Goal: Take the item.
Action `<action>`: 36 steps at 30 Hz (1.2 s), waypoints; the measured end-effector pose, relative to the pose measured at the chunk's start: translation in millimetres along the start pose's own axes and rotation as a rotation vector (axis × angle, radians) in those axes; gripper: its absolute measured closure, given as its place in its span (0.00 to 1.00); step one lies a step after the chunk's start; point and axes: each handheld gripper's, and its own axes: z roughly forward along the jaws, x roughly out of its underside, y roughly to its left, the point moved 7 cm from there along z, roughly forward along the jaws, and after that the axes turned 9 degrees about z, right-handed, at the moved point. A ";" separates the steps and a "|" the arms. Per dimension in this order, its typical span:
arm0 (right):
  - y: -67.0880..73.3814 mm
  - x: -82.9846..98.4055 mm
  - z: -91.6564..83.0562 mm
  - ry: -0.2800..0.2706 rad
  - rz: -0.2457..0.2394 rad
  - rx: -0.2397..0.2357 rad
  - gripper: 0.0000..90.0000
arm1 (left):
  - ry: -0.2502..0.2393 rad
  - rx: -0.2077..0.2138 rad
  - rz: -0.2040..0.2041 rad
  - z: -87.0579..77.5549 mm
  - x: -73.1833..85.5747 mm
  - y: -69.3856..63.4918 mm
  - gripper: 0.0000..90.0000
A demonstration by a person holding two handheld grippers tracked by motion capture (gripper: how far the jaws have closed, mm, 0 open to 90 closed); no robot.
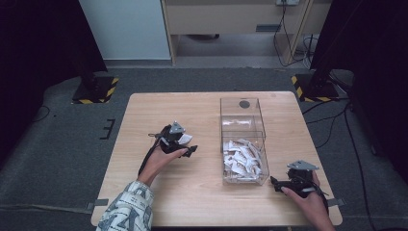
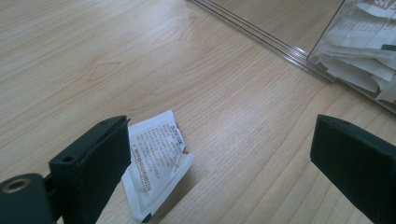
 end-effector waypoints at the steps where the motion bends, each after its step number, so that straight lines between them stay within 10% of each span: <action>1: 0.0 0.0 0.0 0.000 0.000 0.000 0.01 | 0.000 -0.001 0.005 -0.5 -0.4 -0.6 0.05; 20: 0.1 0.1 0.0 0.000 0.001 0.000 0.01 | -0.021 0.008 0.044 -27.2 -7.0 -14.9 0.05; 36: 0.2 0.2 -0.1 0.000 0.001 0.000 0.01 | -0.017 -0.010 0.018 -69.1 42.4 -20.3 0.05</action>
